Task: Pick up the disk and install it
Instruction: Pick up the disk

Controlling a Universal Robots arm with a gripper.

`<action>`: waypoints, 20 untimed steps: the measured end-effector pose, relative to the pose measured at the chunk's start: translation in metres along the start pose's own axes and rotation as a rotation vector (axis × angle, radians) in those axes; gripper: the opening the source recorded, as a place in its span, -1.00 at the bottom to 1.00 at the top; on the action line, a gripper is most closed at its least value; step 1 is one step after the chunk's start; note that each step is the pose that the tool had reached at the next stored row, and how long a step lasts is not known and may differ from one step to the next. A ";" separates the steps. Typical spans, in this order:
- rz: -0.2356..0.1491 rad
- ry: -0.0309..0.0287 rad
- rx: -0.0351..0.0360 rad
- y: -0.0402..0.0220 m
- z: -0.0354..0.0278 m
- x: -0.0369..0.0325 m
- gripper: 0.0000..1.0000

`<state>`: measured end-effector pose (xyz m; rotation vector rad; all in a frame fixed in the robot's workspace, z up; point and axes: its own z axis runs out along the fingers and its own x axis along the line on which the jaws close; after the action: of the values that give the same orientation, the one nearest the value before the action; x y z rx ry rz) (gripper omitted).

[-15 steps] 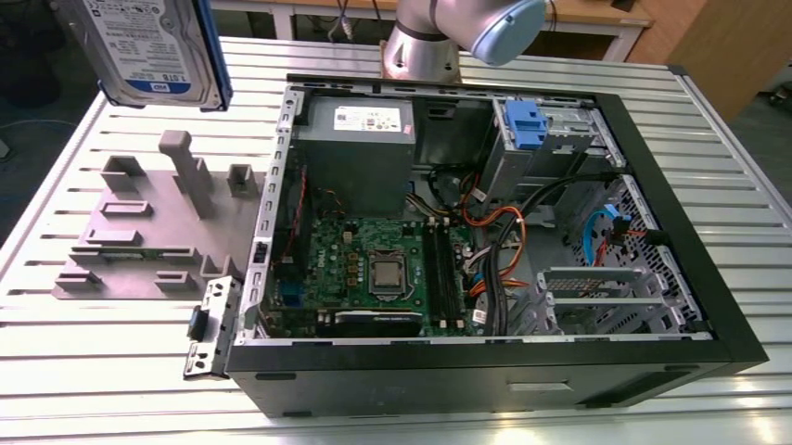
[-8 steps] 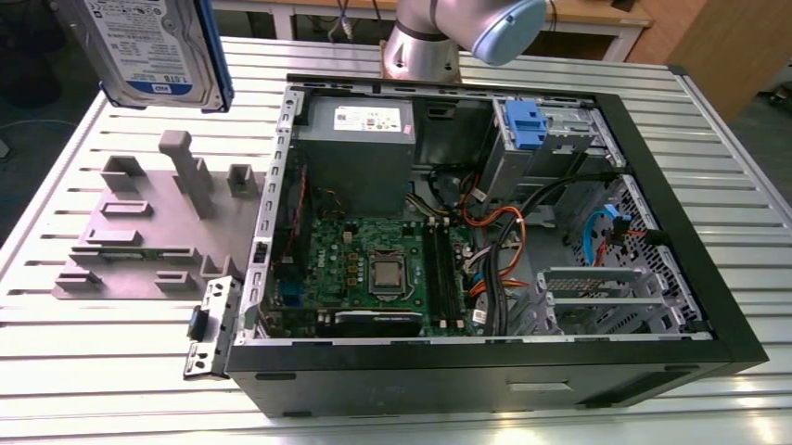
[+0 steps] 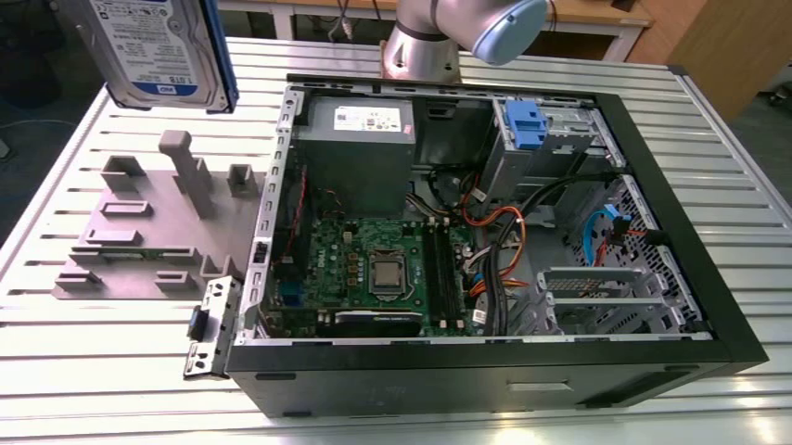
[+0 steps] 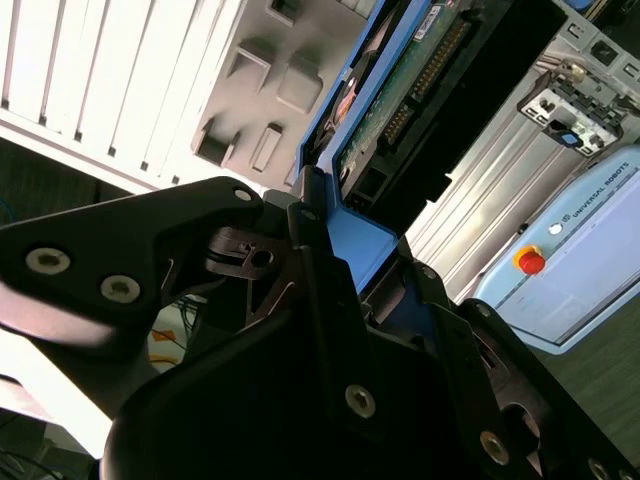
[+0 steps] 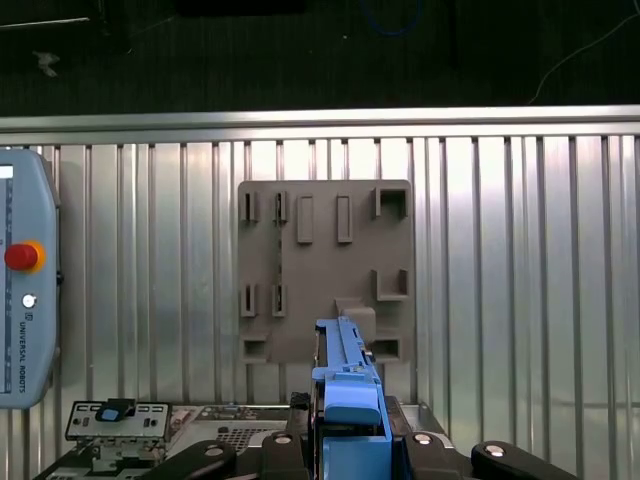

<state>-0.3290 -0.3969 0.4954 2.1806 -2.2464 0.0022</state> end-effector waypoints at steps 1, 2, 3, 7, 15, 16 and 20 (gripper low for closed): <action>0.000 0.0000 0.0000 -0.0006 0.0000 0.0001 -0.27; 0.000 0.0000 0.0000 -0.0012 0.0000 0.0002 -0.27; 0.000 0.0000 0.0000 -0.0019 0.0000 0.0002 -0.27; 0.000 0.0000 0.0000 -0.0045 0.0000 0.0006 -0.27; 0.000 -0.0001 0.0000 -0.0107 0.0000 0.0010 -0.27; 0.000 0.0000 0.0000 -0.0117 0.0000 0.0009 -0.27; 0.000 0.0000 0.0000 -0.0150 0.0000 0.0009 -0.27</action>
<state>-0.3140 -0.3982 0.4954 2.1805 -2.2465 0.0021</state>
